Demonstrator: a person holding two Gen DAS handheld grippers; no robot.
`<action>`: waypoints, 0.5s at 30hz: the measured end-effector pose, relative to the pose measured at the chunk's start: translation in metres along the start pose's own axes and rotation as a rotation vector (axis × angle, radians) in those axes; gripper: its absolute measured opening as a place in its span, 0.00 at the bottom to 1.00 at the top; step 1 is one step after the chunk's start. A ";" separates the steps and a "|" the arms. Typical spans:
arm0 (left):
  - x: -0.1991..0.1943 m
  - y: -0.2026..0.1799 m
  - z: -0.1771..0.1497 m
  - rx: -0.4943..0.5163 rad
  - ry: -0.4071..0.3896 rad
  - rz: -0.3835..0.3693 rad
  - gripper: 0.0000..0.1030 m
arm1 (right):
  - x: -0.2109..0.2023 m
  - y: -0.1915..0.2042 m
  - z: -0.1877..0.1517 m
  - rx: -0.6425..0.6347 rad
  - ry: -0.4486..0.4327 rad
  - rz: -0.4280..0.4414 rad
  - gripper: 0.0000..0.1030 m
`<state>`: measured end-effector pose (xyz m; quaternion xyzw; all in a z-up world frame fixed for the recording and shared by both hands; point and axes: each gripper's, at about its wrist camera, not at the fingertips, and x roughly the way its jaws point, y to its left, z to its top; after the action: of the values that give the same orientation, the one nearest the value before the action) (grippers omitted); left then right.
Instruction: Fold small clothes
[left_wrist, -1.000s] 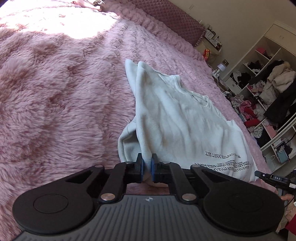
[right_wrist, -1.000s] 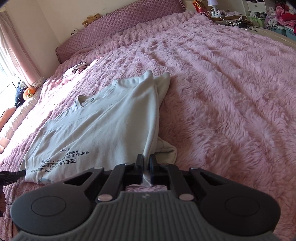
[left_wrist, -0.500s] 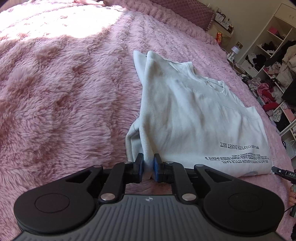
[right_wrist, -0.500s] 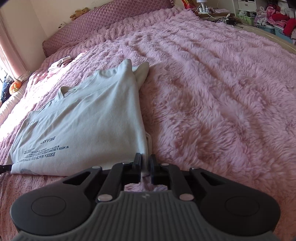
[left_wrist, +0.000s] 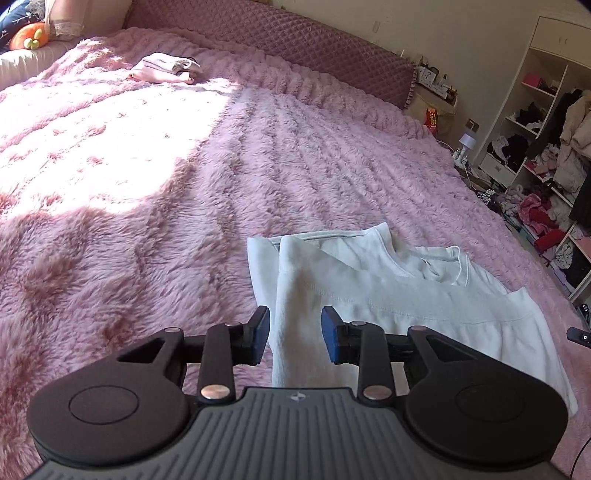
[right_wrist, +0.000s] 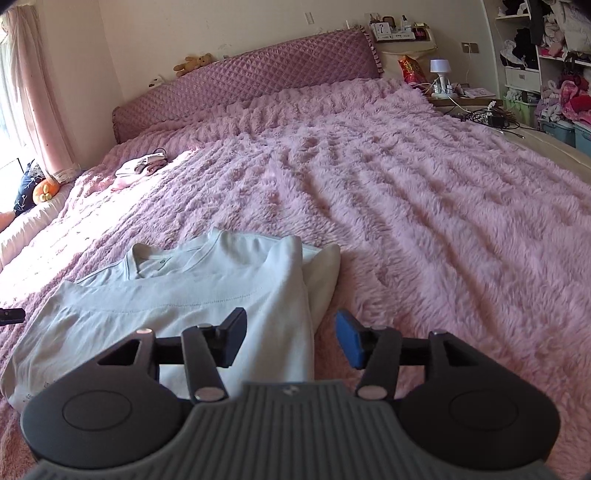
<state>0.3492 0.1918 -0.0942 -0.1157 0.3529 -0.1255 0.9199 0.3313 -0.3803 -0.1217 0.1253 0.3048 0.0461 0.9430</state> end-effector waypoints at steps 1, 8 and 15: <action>0.009 -0.003 0.005 0.009 -0.003 0.013 0.35 | 0.008 0.003 0.006 -0.005 -0.009 -0.007 0.52; 0.056 -0.021 0.023 0.093 0.042 0.060 0.36 | 0.066 0.011 0.029 -0.031 -0.017 -0.024 0.55; 0.067 -0.021 0.023 0.124 0.036 0.051 0.10 | 0.102 0.019 0.028 -0.075 0.018 0.009 0.48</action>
<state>0.4094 0.1544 -0.1129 -0.0473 0.3640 -0.1257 0.9217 0.4303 -0.3511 -0.1517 0.0908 0.3107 0.0627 0.9441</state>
